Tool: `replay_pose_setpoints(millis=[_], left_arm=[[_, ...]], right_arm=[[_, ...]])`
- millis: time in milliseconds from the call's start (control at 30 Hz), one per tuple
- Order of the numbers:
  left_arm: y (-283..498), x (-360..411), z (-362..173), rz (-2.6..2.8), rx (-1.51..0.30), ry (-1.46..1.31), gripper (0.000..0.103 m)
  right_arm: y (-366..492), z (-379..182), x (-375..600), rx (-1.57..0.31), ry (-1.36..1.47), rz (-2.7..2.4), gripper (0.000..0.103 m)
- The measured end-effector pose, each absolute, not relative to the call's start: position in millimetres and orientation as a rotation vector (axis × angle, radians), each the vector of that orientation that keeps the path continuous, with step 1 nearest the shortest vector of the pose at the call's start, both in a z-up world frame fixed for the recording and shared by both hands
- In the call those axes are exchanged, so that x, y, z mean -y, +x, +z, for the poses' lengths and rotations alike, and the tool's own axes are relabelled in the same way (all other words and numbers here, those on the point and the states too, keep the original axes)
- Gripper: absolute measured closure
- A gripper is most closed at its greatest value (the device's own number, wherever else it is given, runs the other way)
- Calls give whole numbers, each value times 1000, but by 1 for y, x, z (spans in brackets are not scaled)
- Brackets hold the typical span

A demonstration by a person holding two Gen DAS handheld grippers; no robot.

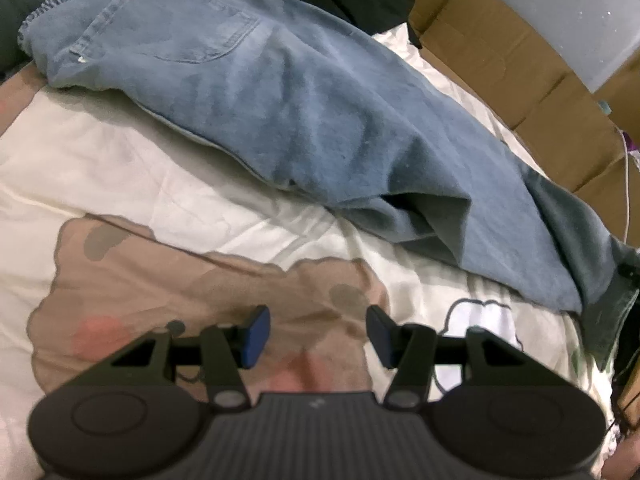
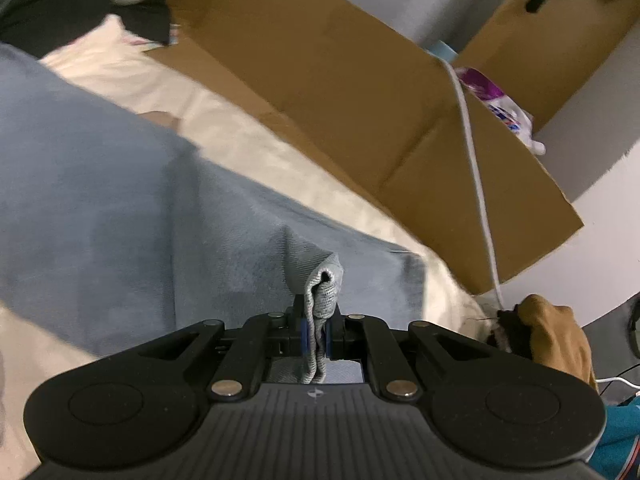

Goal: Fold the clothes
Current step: 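Lift the cuff with the right tool and lay it along the pants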

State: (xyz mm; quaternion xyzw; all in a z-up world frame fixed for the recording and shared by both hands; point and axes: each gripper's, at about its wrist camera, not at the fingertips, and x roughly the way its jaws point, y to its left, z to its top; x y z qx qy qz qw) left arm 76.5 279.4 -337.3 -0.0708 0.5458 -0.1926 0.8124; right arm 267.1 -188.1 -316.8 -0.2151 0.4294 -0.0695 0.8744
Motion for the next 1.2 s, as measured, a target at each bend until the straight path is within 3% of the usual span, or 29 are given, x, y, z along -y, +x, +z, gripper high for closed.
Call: replay_pose_setpoints(millis=[533, 567, 667, 767, 867, 900, 967, 1200], left_arm=[[80, -266, -330, -413, -1171, -20, 47], [79, -264, -330, -415, -1171, -13, 47], [79, -256, -330, -419, -1171, 8, 47], [77, -247, -330, -424, -1172, 40, 47], [75, -240, -332, -424, -1182, 46, 47], [75, -237, -332, -422, -1185, 46, 47], [74, -233, -332, -425, -1188, 52, 47], [71, -220, -333, -440, -1190, 80, 47]], right_arm=[[341, -366, 305, -952, -90, -94, 94], [344, -369, 312, -963, -47, -78, 90], [353, -378, 334, -994, 83, -32, 53], [357, -385, 348, -1008, 141, -5, 52], [356, -387, 352, -995, 141, -9, 56], [355, -388, 353, -988, 144, -13, 74], [354, -388, 356, -976, 150, -20, 95], [351, -370, 364, -900, 101, -34, 97]])
